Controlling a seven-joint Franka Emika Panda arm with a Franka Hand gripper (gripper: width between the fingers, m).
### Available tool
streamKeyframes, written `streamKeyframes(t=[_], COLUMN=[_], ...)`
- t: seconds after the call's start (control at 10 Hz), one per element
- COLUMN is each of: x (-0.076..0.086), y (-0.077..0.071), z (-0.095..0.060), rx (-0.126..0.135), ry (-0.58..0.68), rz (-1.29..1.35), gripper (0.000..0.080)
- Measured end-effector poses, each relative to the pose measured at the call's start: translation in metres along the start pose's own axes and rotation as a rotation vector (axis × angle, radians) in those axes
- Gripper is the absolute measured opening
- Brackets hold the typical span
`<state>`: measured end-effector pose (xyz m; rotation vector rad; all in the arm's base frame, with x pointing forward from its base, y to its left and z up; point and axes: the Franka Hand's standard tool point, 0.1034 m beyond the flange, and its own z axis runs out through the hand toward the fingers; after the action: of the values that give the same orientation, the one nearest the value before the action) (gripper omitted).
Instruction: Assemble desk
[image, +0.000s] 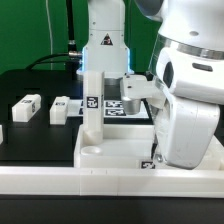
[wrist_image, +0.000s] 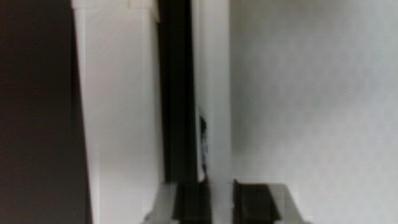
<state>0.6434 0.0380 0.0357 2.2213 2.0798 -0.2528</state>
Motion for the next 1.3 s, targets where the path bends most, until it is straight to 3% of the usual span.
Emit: streamKeyframes(t=[0.1,0.2,0.4,0.5,0.6,0.8,1.0,1.3], x=[-0.001,-0.007,-0.02,-0.029,-0.039,-0.059,-0.089,-0.092], y=[0.001,0.002,0.003,0.003,0.002,0.004,0.002,-0.003], z=[0.0,-0.002,-0.01,-0.018,-0.026,-0.042,-0.055,-0.053], rx=[-0.005,-0.004,0.001,0.012,0.032,0.046,0.02,0.026], ry=[-0.007,-0.009,-0.011,-0.013,-0.016,-0.029,-0.065,-0.069], rz=[-0.002,-0.008,-0.008,-0.002,0.004,0.012,0.006,0.052], gripper=[0.0061,0.0157,0.0438,0.0438,0.0602,0.0635,0.0649,0.0649])
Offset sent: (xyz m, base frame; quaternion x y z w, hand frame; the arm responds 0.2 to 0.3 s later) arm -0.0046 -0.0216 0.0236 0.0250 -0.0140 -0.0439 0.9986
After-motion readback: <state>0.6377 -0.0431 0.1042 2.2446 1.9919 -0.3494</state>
